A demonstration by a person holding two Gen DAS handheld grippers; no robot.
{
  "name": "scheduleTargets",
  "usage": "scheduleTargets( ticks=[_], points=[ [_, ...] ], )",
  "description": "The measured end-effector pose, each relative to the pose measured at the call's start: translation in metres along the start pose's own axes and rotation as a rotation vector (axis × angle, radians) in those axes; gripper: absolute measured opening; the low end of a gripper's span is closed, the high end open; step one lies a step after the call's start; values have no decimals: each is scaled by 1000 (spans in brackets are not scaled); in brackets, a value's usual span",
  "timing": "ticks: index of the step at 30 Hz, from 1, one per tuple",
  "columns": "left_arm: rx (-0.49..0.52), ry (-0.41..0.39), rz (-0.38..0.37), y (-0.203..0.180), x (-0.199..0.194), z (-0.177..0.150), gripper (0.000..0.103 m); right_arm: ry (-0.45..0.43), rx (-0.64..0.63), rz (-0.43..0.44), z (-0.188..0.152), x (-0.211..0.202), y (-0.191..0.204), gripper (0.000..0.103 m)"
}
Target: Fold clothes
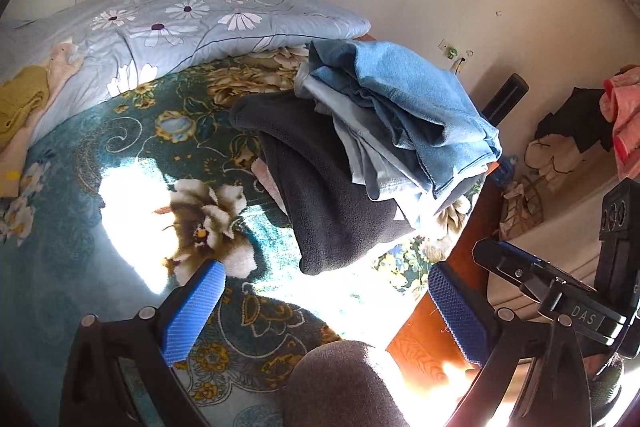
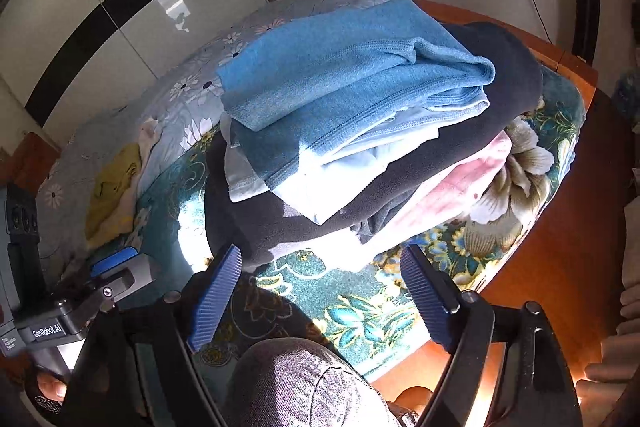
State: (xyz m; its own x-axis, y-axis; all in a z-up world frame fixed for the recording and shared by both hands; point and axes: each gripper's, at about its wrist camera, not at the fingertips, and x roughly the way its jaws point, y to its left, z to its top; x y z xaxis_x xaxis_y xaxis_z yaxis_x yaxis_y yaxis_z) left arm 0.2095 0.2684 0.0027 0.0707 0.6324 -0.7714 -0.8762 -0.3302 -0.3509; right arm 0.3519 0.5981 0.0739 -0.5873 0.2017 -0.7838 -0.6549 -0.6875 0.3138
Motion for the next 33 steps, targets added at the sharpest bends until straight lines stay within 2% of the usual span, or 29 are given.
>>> scheduleTargets(
  ticks=[5, 11, 16, 22, 29, 33],
  points=[
    [2, -59, 63, -1, -17, 2, 103, -36, -11, -34, -6, -11, 1, 83],
    [-19, -90, 27, -6, -33, 2, 103, -80, -69, -85, -13, -22, 11, 83],
    [2, -108, 48, -13, -41, 1, 103, -121, -106, -116, -19, -31, 22, 83],
    [-11, -84, 62, -10, -35, -4, 103, -133, -167, -171, -26, -30, 32, 83],
    [-11, -20, 220, 1, -16, -14, 103, -80, -166, -188, -37, -13, 31, 83],
    [-22, 17, 227, 9, -7, -21, 103, -51, -155, -195, -41, -4, 29, 83]
  ],
)
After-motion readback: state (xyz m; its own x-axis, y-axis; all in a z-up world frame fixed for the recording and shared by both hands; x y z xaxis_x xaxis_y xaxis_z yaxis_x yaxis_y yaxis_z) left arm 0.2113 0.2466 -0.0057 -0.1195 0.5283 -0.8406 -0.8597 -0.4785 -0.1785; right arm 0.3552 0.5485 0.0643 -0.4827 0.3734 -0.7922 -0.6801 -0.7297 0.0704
